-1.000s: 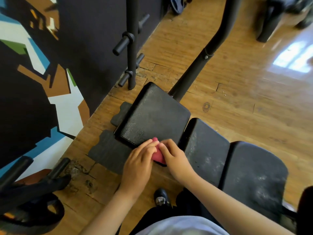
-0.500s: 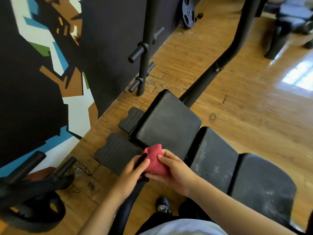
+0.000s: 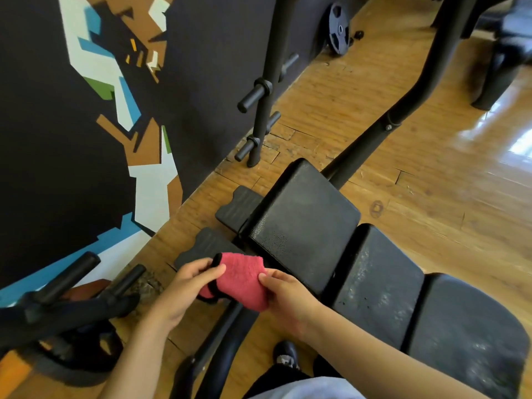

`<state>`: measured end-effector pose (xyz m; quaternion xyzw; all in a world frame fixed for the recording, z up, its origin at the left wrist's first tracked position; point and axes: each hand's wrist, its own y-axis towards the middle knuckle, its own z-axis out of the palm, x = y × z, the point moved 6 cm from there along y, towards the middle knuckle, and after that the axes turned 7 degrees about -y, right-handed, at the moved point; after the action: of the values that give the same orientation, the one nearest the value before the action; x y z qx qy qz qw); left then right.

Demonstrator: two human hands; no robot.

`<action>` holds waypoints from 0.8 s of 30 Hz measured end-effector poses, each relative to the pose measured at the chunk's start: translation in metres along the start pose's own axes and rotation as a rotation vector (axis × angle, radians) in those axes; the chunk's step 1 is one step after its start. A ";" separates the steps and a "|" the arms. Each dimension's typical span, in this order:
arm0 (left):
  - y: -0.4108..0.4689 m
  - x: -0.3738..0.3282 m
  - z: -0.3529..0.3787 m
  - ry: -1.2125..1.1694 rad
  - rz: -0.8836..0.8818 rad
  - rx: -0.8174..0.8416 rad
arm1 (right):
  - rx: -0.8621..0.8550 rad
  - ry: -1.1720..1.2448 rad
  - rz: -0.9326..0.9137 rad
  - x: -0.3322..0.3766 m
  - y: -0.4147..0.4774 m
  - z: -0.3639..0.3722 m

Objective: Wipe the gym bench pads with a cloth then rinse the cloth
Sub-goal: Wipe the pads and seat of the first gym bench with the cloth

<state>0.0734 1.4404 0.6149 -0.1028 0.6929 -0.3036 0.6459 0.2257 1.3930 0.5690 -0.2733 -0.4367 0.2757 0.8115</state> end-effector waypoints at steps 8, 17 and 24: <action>0.037 -0.017 -0.002 0.059 0.119 -0.249 | 0.067 0.154 0.062 0.018 0.005 0.020; 0.057 -0.015 0.013 0.212 0.214 -0.302 | 0.000 0.276 0.008 0.005 0.023 0.015; 0.057 0.006 0.022 0.262 0.151 -0.308 | -0.119 0.362 0.084 -0.016 0.024 -0.013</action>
<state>0.1082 1.4762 0.5787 -0.1075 0.8149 -0.1556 0.5479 0.2241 1.3961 0.5380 -0.3839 -0.2875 0.2296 0.8469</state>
